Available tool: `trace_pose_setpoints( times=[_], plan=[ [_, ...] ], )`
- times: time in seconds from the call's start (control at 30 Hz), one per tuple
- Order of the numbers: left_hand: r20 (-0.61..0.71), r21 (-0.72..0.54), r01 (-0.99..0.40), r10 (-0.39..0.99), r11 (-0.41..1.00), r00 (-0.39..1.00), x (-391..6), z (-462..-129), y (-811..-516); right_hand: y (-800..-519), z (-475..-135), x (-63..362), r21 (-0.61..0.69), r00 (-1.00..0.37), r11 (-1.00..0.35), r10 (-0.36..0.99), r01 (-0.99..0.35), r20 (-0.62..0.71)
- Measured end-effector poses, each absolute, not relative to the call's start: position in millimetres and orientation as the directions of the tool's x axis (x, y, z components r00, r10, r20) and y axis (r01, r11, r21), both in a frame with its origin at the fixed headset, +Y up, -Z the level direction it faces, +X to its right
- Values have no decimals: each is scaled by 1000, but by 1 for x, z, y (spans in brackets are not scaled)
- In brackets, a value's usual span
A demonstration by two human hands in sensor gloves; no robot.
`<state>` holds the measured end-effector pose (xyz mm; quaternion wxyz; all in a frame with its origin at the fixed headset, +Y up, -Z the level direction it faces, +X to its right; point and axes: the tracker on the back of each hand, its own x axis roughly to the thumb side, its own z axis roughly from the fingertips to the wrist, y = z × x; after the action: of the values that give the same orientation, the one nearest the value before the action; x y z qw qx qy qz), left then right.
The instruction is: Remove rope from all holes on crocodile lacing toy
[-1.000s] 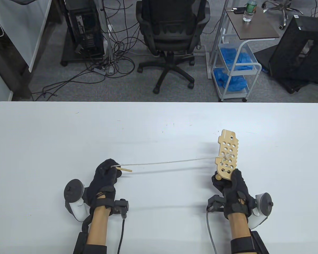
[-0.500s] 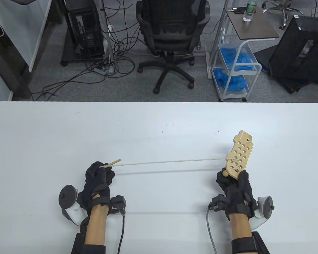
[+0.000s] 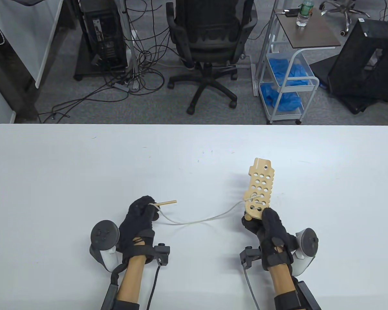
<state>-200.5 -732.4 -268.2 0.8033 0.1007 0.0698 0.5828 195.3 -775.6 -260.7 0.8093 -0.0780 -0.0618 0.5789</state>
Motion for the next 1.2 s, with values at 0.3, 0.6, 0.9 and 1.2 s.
trace_pose_setpoints(
  times=[0.3,0.6,0.9,1.2],
  plan=[
    [169,174,-880,867,442,469,-162,-259,-714,-768,-257,160,-64,119,121,992,-991,29],
    [274,228,-759,708,609,651,-146,-249,-697,-762,-254,137,26,-42,-44,996,-999,76],
    [293,294,-646,576,705,763,-135,-241,-689,-762,-254,132,54,-136,-141,986,-988,96],
    [353,287,-580,478,762,804,-124,-239,-687,-762,-255,127,110,-141,-154,983,-982,121]
  ],
)
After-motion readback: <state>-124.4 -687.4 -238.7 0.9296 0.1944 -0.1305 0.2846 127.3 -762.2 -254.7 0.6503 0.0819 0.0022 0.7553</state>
